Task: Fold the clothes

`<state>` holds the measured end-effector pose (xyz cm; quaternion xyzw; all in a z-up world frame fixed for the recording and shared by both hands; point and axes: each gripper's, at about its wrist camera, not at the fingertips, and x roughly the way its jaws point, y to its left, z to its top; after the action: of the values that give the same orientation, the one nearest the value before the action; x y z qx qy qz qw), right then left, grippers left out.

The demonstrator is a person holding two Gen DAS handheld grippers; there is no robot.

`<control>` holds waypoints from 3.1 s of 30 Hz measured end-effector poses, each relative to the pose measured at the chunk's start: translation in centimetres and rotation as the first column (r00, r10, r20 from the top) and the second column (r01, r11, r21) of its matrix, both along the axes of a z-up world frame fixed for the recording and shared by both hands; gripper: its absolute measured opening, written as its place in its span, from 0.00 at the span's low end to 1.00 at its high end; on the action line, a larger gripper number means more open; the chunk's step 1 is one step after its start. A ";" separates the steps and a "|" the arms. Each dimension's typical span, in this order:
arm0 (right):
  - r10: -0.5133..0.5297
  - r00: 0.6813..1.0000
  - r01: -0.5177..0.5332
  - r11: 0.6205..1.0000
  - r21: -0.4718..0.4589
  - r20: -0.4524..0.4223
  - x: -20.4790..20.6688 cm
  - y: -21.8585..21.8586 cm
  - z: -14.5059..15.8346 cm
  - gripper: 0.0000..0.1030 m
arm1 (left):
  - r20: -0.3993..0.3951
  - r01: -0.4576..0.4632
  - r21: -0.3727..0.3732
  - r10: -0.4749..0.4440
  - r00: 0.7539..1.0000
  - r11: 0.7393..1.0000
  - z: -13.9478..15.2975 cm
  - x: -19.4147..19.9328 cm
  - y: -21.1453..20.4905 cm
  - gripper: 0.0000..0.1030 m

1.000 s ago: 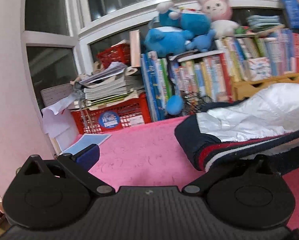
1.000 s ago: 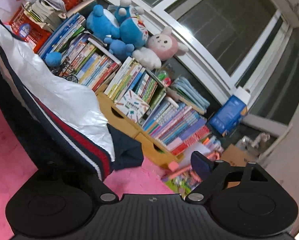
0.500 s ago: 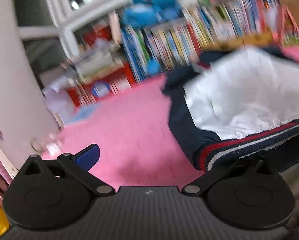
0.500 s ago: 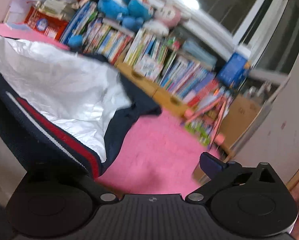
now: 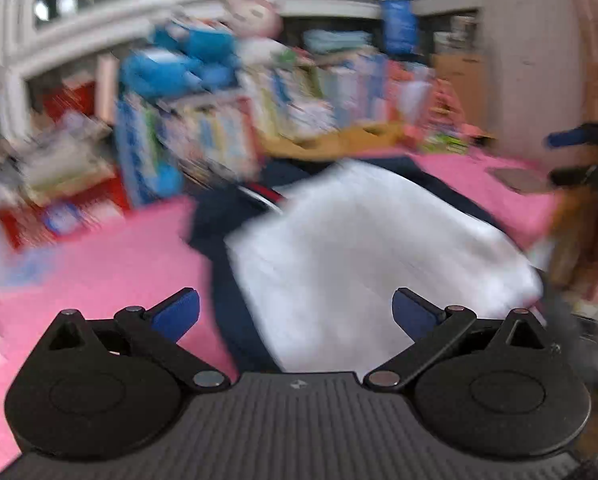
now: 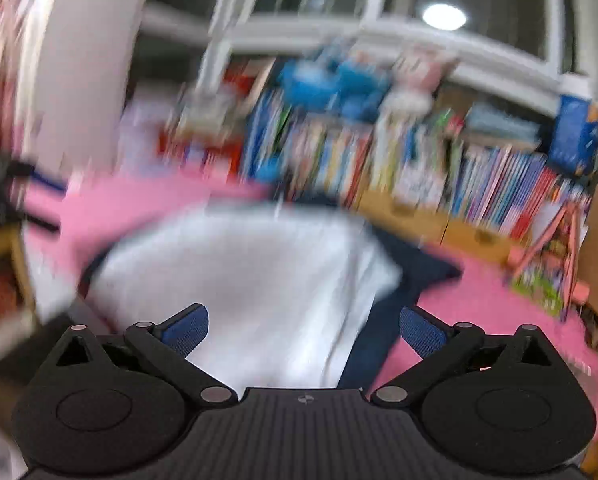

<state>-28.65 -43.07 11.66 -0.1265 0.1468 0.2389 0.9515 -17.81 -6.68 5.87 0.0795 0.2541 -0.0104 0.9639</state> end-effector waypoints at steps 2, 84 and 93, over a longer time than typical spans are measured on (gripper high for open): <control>-0.046 0.997 0.047 0.999 -0.005 0.060 4.4 0.8 1.5 1.00 | 0.026 0.014 -0.026 -0.013 1.000 1.000 1.1 1.7 0.5 1.00; -0.095 0.898 0.066 0.994 -0.082 -0.430 31.4 5.0 -10.9 0.52 | -0.128 0.362 -0.100 -0.373 0.919 0.927 -2.3 16.9 -7.1 0.93; -0.039 0.858 0.104 0.990 0.099 -0.511 38.8 4.9 -7.3 0.03 | -0.199 0.444 -0.085 -0.451 0.870 0.892 -6.2 18.8 -9.7 1.00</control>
<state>10.15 -38.18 4.36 0.0052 0.3819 0.2367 0.8934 0.96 -16.39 -0.33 0.1170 0.3304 -0.2463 0.9036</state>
